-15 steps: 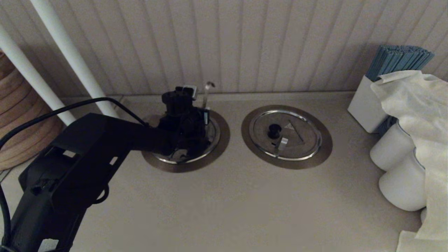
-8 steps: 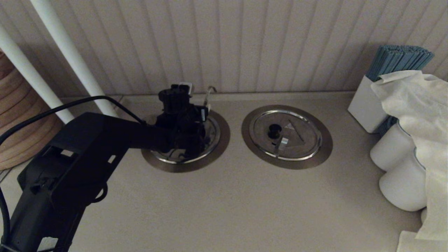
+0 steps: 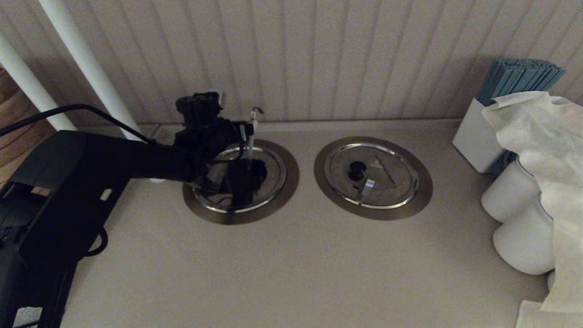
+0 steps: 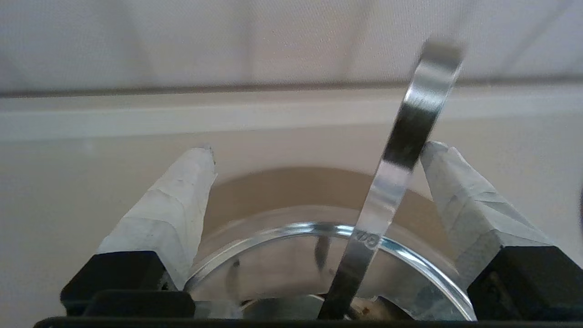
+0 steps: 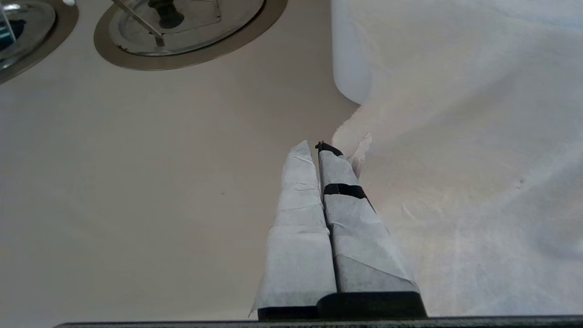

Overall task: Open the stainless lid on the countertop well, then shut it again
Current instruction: Stir with a spoon

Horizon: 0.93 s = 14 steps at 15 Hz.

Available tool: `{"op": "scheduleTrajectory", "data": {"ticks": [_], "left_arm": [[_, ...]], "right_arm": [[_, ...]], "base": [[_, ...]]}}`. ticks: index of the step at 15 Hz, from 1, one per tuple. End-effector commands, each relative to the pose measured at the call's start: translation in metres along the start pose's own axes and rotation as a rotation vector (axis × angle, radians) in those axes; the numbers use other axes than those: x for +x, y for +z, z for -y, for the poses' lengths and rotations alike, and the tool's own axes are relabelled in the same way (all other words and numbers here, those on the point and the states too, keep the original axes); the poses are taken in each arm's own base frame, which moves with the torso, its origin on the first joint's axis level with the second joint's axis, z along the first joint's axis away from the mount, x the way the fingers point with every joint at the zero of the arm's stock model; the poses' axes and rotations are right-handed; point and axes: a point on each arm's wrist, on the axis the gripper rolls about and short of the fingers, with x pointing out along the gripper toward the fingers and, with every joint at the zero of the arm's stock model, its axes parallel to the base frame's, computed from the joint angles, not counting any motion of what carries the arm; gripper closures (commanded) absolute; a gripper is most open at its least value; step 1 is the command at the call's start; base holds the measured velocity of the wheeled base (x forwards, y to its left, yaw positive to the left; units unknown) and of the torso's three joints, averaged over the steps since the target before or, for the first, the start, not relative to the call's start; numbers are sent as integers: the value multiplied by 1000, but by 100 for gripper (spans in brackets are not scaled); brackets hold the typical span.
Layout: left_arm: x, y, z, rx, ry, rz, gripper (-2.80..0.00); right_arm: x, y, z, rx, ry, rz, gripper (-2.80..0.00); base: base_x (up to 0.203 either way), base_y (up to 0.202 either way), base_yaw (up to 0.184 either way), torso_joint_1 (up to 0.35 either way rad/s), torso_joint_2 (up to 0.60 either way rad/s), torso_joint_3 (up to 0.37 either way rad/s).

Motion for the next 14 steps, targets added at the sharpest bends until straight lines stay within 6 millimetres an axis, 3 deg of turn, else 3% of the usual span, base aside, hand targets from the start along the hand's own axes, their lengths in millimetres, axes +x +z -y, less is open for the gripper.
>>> {"op": "scheduleTrajectory", "data": {"ticks": [1, 14], "left_arm": [[-6, 15, -7, -22, -4, 16, -280], [-4, -33, 56, -16, -128, -97, -280]], "right_arm": [[0, 0, 0, 1, -1, 0, 0], [0, 0, 0, 1, -1, 0, 0]], "base": [[0, 0, 0, 0, 0, 0], [0, 0, 0, 0, 0, 0]]}}
